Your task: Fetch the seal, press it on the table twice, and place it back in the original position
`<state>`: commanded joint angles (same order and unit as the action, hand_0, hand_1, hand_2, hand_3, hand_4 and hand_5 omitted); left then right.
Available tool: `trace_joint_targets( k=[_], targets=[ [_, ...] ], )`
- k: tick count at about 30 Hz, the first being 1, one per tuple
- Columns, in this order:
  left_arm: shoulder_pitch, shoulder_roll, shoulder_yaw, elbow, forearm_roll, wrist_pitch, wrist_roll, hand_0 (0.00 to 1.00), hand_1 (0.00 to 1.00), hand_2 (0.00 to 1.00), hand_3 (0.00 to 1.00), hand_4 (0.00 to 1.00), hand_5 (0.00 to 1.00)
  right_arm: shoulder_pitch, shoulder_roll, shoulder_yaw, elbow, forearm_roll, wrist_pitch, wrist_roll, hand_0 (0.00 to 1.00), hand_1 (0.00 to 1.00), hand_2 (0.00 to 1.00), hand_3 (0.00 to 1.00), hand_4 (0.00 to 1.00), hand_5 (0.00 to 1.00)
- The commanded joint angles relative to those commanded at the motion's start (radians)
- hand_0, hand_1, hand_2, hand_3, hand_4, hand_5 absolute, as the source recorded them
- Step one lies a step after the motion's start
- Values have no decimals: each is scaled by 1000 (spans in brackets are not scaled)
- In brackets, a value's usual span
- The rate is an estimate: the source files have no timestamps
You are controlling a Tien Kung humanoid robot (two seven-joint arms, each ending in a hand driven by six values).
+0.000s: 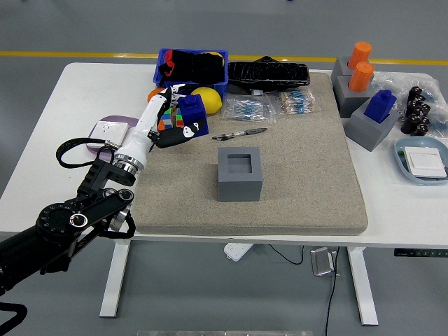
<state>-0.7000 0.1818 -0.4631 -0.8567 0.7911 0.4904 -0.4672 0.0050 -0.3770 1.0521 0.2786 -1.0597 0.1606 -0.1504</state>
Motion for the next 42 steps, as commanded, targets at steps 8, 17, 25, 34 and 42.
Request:
trace_joint_targets(
  k=[8,17,25,34,42],
  targets=[
    [34,-16,40,94,-66,14,-37,828,563,490,803,600,2,-2,0,-8,1,1,0,0,836,765,755,698,760,368],
    [61,-38,88,147,-124,28,-70,828,563,489,802,601,2,1,-1,-15,1,3,0,1,836,765,755,699,760,369],
    [75,-52,130,182,-176,47,-112,828,563,490,802,604,2,-2,-3,-17,0,0,0,0,836,765,754,697,760,368],
    [83,-55,172,189,-197,62,-142,827,563,489,801,601,2,-6,-1,-20,1,0,0,0,836,765,755,699,761,368],
    [84,-55,188,196,-203,67,-151,825,563,488,802,601,2,-5,1,-14,1,0,0,0,836,765,755,698,761,368]
  ],
)
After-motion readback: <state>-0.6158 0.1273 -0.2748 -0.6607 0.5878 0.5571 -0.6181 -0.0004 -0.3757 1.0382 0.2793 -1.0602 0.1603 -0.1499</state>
